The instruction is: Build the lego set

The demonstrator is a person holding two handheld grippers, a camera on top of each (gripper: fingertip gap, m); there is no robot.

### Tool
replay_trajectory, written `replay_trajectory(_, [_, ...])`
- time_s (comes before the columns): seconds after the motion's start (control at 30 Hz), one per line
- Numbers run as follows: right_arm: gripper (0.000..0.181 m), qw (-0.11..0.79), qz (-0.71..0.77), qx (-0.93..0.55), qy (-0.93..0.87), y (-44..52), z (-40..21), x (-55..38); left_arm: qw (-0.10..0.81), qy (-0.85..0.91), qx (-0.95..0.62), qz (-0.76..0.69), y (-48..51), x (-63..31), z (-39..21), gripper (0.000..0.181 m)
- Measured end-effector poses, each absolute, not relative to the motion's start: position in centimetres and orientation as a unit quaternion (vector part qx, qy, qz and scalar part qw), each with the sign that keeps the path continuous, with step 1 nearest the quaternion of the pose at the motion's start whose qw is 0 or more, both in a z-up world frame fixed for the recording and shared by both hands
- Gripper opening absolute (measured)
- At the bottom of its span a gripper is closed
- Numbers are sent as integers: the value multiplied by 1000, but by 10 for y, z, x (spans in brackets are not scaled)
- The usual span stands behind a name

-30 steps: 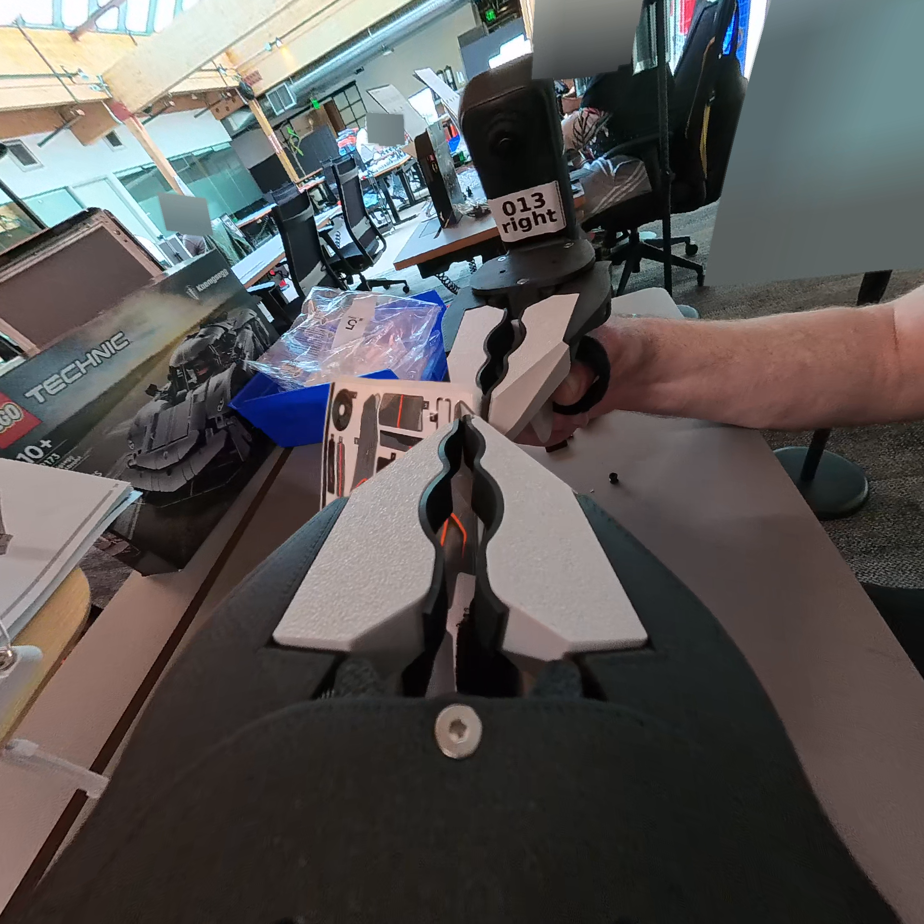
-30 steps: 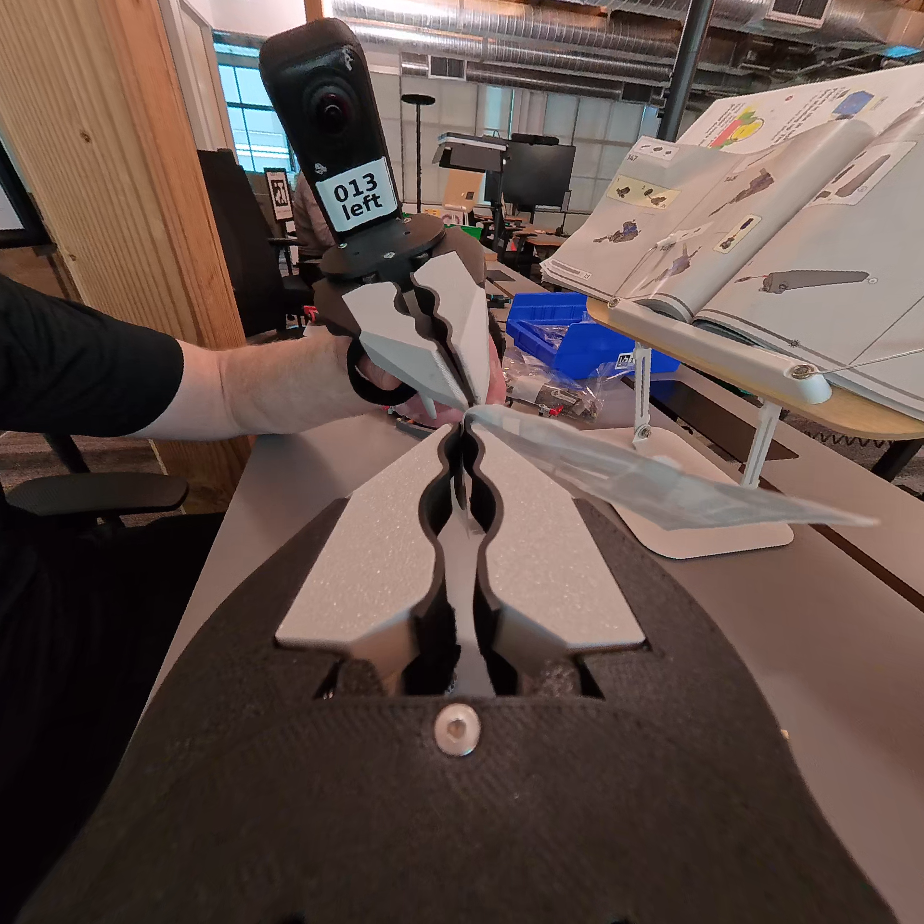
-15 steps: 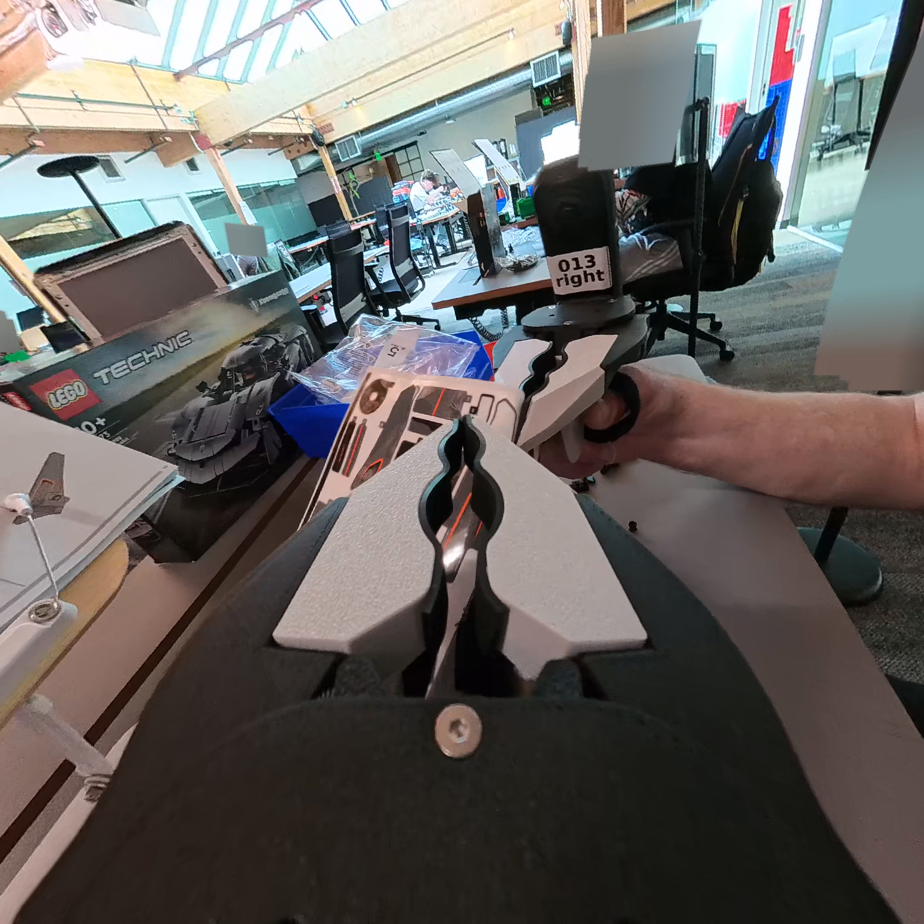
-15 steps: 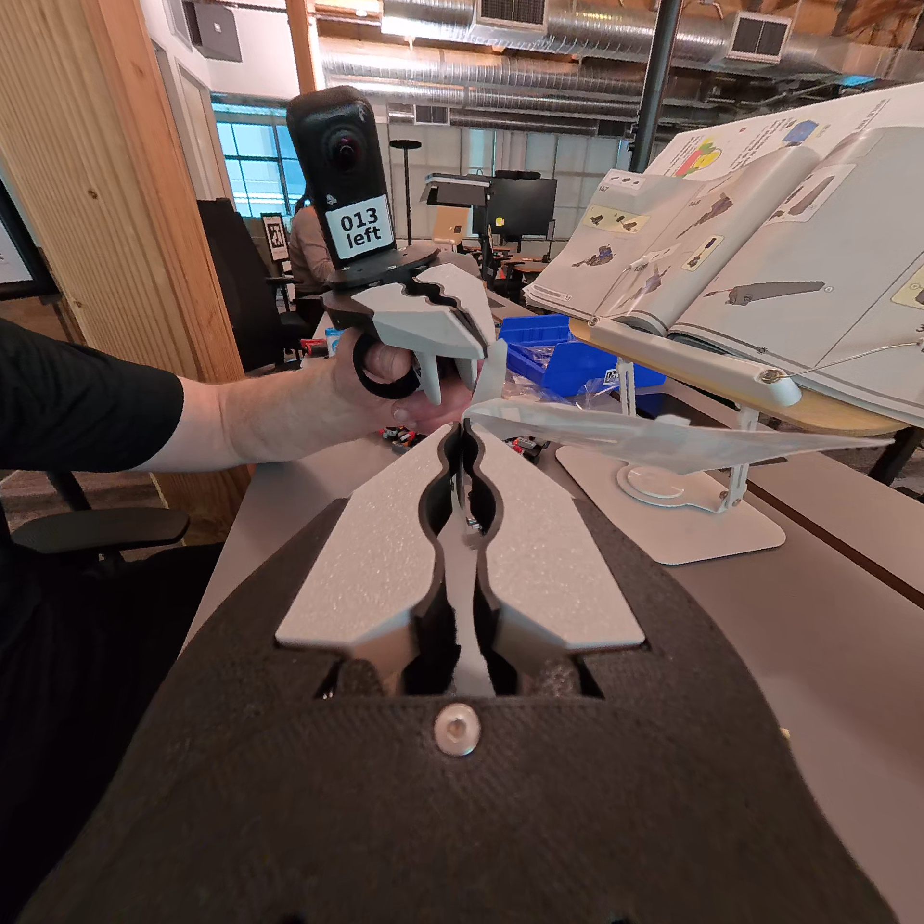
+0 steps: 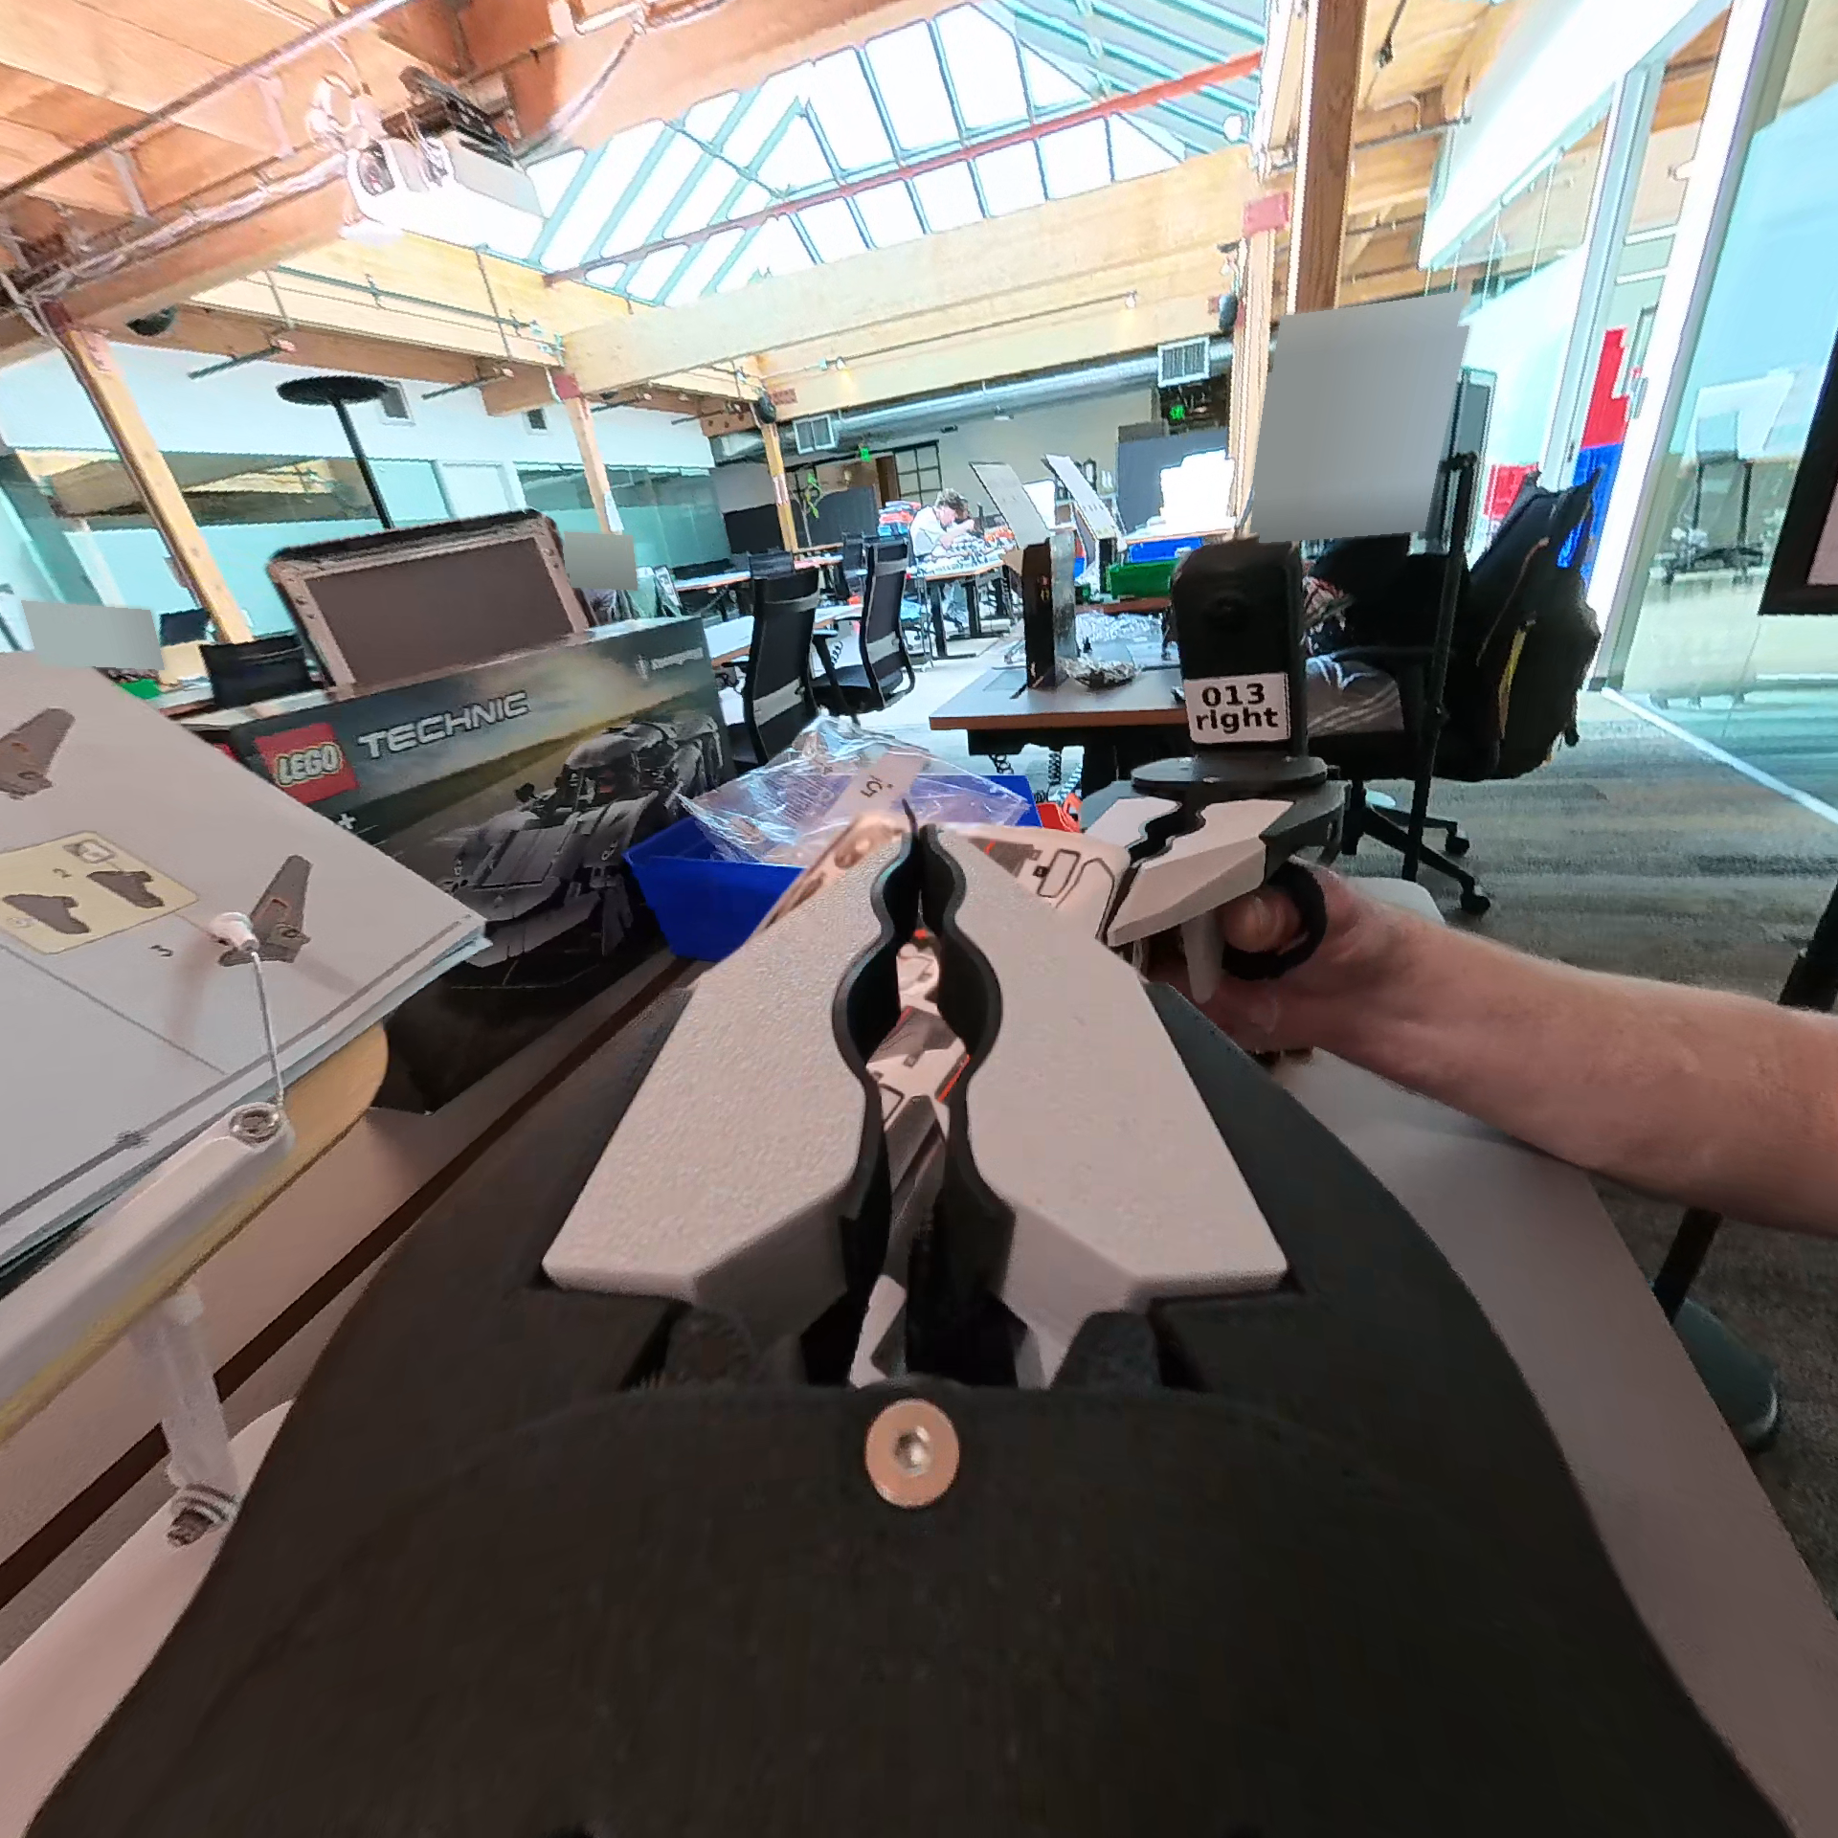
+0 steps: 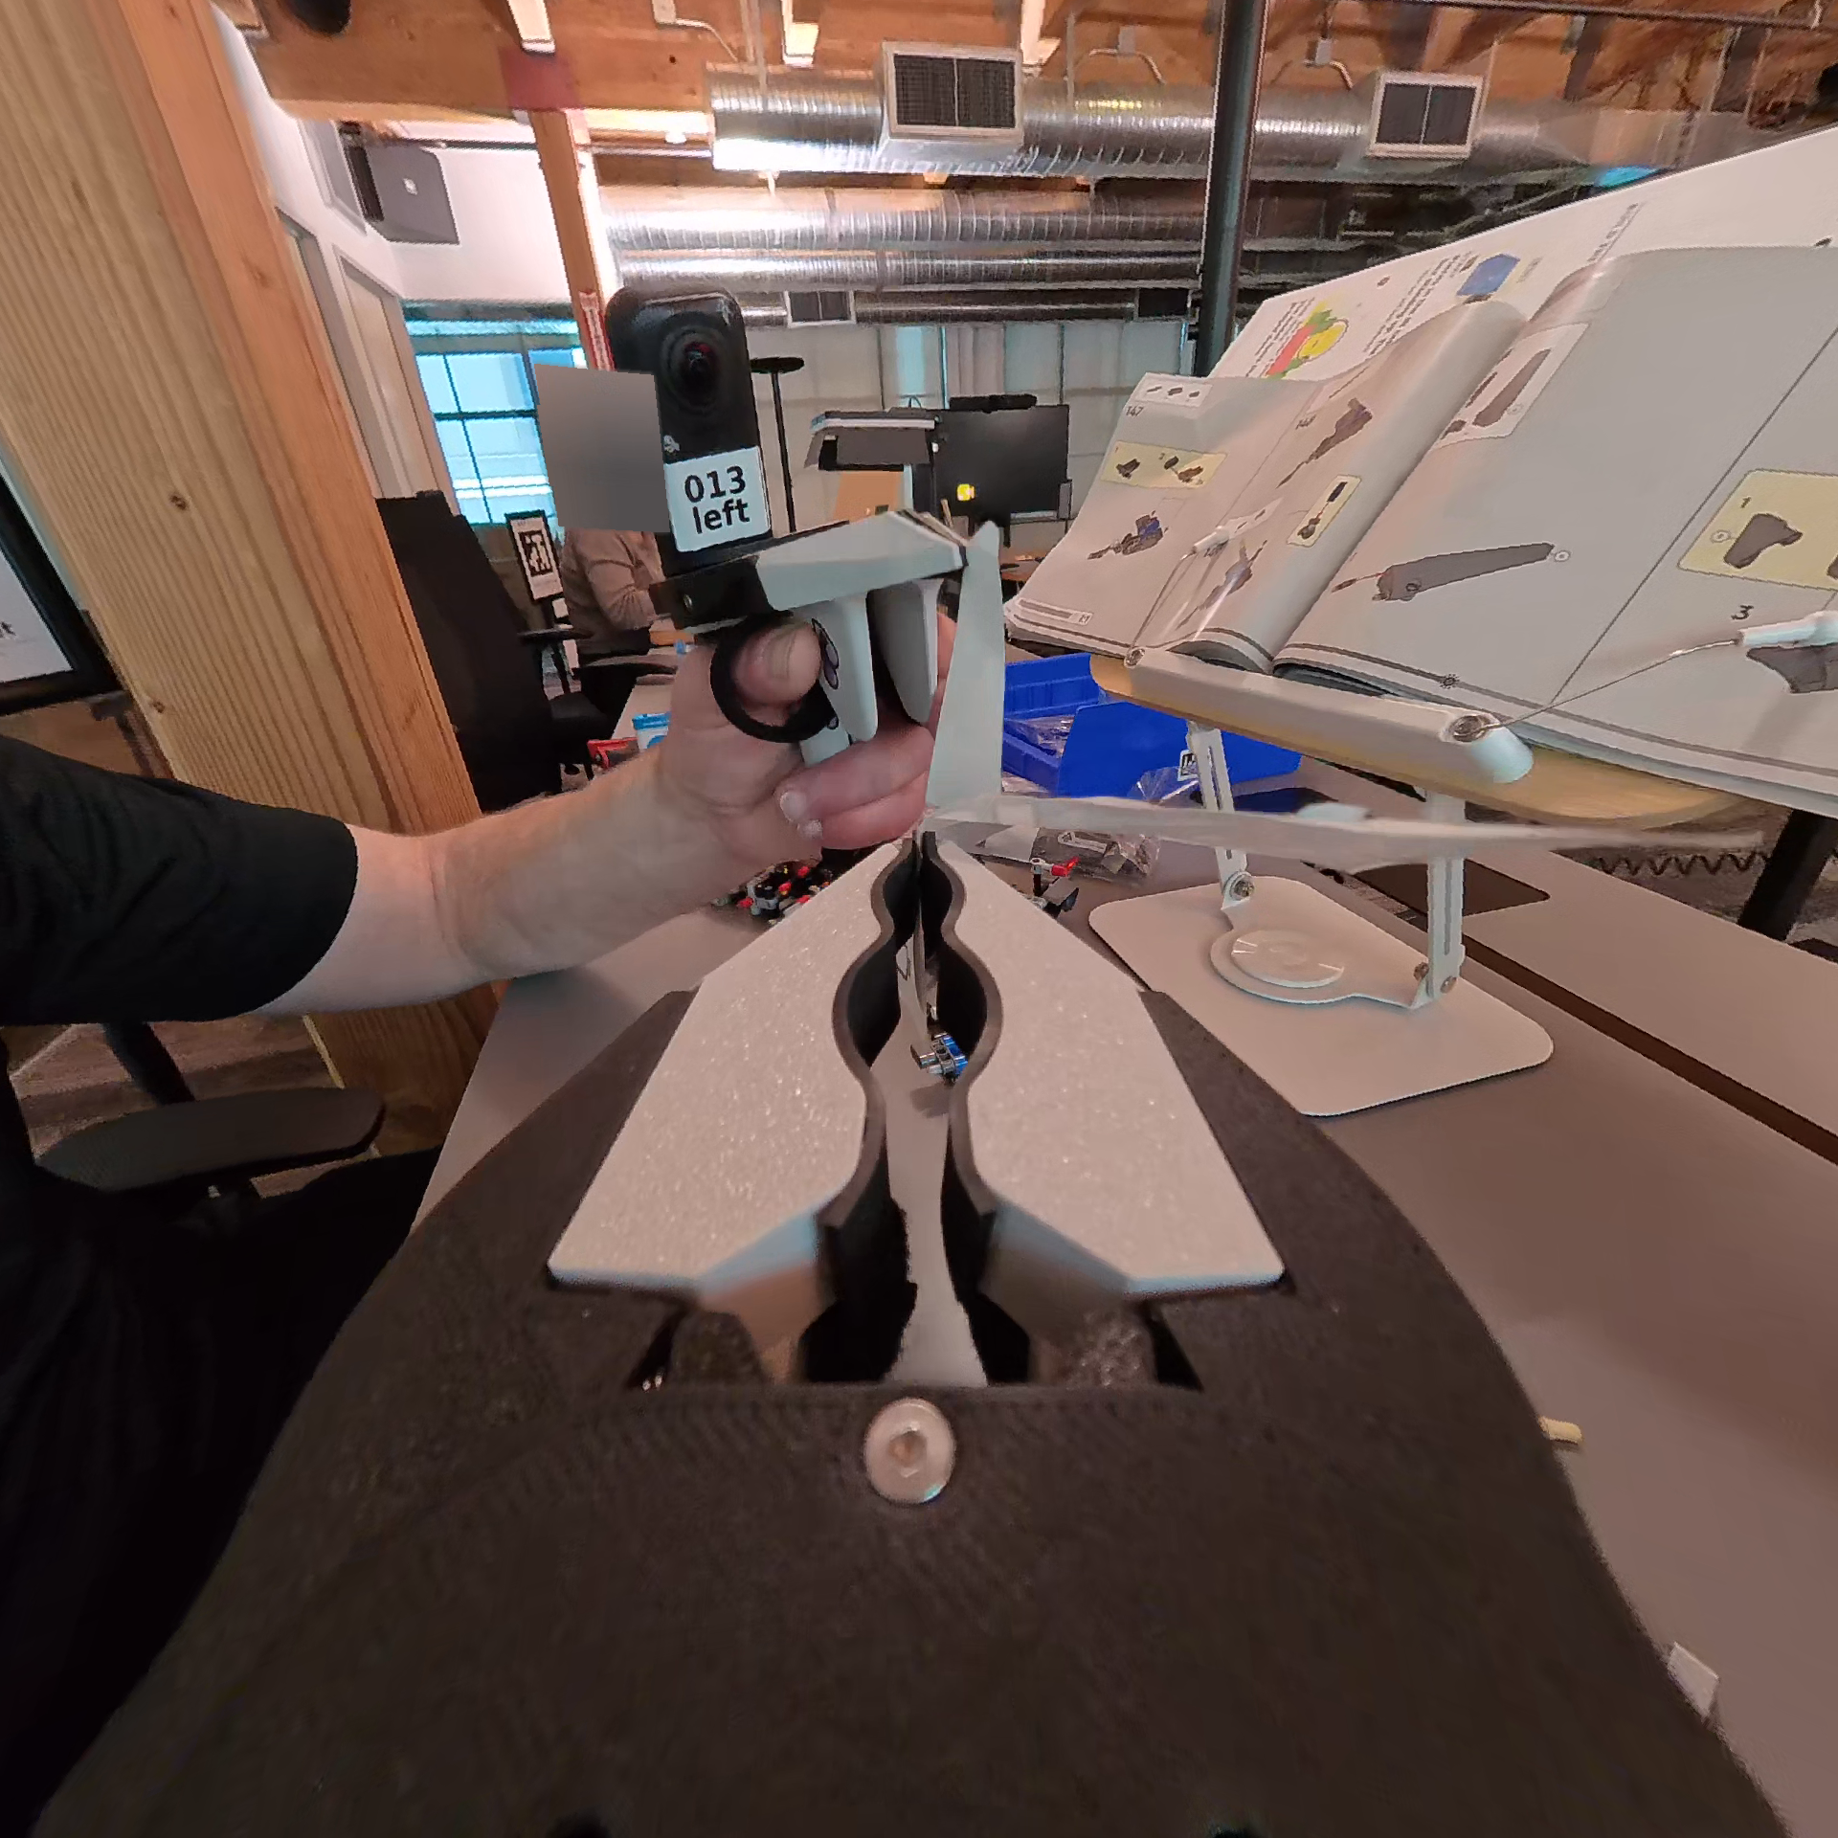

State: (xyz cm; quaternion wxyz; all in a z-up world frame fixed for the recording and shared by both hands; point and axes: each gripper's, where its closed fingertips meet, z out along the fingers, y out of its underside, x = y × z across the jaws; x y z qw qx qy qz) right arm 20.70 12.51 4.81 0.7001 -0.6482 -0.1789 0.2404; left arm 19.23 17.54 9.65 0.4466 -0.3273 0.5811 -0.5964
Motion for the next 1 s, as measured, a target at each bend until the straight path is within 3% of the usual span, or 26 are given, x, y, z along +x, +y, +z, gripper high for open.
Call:
replay_trajectory(0.23, [0,686,246,-669,-146,129,38,228,457,560,-338,-603,194,189,106,0])
replay_trajectory(0.43, [0,616,243,-748,-34,138,-8,281,444,556,-339,-615,192,189,107,0])
replay_trajectory(0.47, [3,592,202,-780,-6,139,-23,297,444,557,-339,-615,191,189,107,0])
replay_trajectory(0.6, [47,555,41,-830,35,126,-37,335,442,554,-337,-620,186,187,110,0])
replay_trajectory(0.7, [56,565,-95,-819,33,112,-20,346,442,549,-338,-624,182,185,114,0])
replay_trajectory(0.8, [36,619,-142,-772,-32,105,17,306,440,541,-339,-631,176,185,118,0])
replay_trajectory(1.0, [30,707,-199,-659,-164,103,88,194,437,514,-347,-651,162,194,135,0])
